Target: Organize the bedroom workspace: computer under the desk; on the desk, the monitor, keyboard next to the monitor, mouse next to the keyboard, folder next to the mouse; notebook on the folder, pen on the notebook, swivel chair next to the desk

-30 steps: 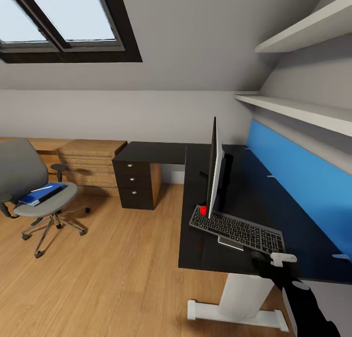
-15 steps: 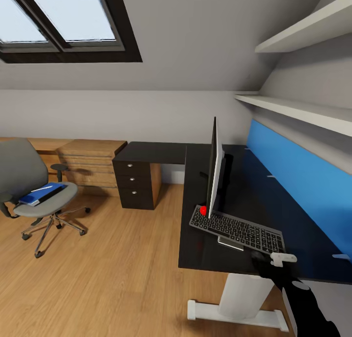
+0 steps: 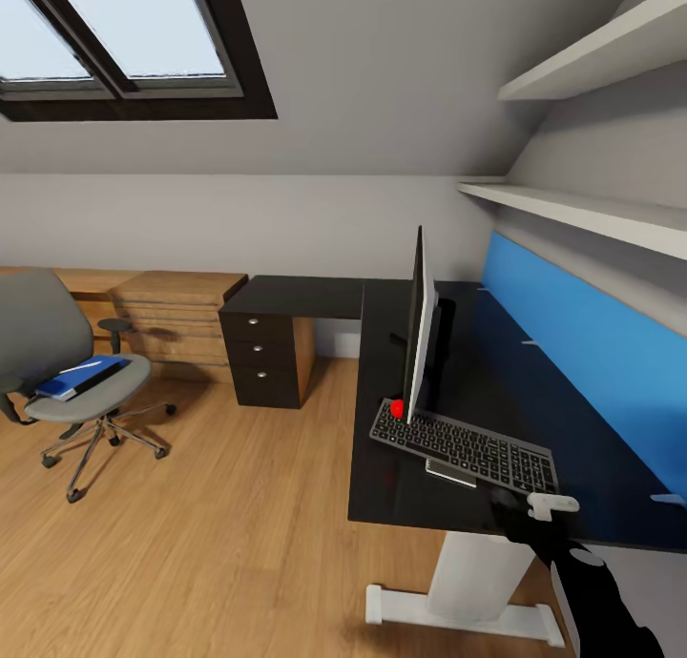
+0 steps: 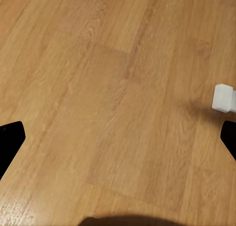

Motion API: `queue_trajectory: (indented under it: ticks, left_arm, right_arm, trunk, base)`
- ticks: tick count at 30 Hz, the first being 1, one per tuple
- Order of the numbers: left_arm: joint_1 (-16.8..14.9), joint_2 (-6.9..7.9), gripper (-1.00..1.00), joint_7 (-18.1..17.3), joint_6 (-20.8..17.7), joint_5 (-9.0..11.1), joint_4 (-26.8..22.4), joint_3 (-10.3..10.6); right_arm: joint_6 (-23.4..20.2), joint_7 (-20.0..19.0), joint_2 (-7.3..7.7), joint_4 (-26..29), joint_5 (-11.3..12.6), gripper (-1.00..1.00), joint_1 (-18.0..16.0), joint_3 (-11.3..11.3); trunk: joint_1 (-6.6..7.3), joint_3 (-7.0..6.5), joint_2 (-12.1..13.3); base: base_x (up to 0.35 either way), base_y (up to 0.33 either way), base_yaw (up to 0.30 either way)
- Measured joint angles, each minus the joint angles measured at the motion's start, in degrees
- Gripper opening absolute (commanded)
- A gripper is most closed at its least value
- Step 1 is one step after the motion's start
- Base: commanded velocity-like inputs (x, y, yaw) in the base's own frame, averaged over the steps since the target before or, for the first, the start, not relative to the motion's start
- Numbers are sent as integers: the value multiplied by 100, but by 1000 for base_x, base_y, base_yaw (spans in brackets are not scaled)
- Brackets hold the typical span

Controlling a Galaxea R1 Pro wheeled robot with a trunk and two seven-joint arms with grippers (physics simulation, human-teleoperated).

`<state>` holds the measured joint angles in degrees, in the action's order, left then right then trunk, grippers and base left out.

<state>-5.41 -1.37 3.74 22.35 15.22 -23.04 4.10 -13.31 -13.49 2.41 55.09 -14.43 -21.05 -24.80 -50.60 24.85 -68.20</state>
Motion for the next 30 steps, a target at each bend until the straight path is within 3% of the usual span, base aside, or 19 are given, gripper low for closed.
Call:
queue_trajectory:
  ticks: [10,17,30]
  left_arm:
    - [0,1,100,0,1,0,-1,2]
    - [0,-6,100,18,-10,3,-1,-4]
    - [0,1,100,16,-4,3,-1,-5]
  right_arm:
    - [0,0,0,0,0,100,0,-2]
    - [0,0,0,0,-1,100,0,-1]
    - [0,0,1,0,0,100,0,-5]
  trunk:
    - [0,0,0]
    - [-153,125,-279]
    - [-154,126,-281]
  base:
    - [0,0,0]
    - [0,0,0]
    - [0,0,0]
